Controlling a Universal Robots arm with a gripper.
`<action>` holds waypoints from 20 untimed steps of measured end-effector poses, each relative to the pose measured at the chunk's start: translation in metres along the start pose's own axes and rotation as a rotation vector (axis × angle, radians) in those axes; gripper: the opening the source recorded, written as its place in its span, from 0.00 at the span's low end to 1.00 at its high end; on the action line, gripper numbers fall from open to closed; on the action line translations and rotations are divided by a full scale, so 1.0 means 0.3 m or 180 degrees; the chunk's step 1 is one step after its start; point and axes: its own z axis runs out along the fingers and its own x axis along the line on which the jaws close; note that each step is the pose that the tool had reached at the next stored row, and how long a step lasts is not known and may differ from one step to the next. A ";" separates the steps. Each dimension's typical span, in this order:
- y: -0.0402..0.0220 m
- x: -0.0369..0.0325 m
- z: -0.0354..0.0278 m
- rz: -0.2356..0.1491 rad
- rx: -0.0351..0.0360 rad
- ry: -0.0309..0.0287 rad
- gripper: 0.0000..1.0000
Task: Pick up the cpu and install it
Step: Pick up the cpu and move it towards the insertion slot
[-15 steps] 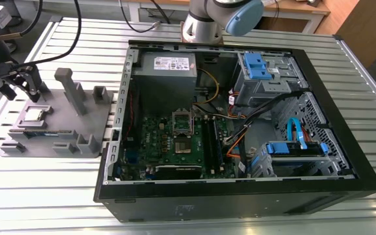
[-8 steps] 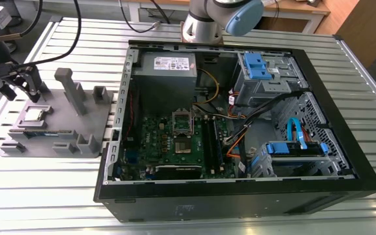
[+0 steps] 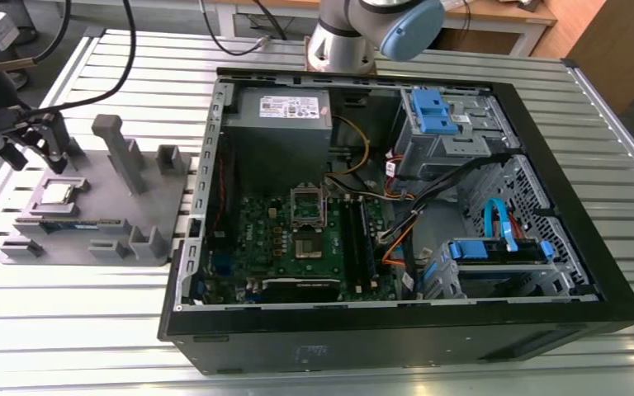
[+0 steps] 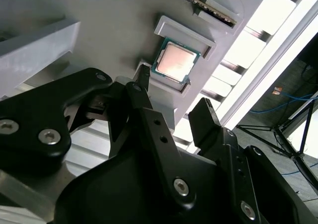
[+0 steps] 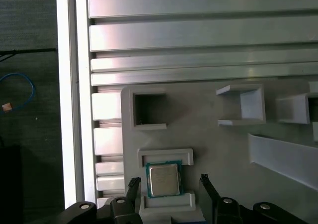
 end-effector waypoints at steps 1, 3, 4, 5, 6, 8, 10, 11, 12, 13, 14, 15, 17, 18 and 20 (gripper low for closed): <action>0.000 0.001 0.001 0.0000 0.0000 0.0000 0.59; 0.000 0.002 0.002 0.0000 0.0000 0.0000 0.59; 0.000 0.003 0.003 0.0000 0.0000 0.0000 0.59; 0.000 0.004 0.003 0.0000 0.0000 0.0000 0.59; 0.000 0.004 0.004 0.0000 0.0000 0.0000 0.59; -0.001 0.006 0.006 0.0000 0.0000 0.0000 0.59; -0.001 0.007 0.008 0.0000 0.0000 0.0000 0.59; -0.001 0.008 0.008 0.0000 0.0000 0.0000 0.59; -0.001 0.009 0.009 0.0000 0.0000 0.0000 0.59; -0.001 0.010 0.011 0.0000 0.0000 0.0000 0.59; -0.001 0.011 0.014 0.0000 0.0000 0.0000 0.59; -0.002 0.013 0.016 0.0000 0.0000 0.0000 0.59; -0.002 0.016 0.022 0.0000 0.0000 0.0000 0.59; -0.002 0.018 0.026 0.0000 0.0000 0.0000 0.59; -0.003 0.021 0.035 0.0000 0.0000 0.0000 0.59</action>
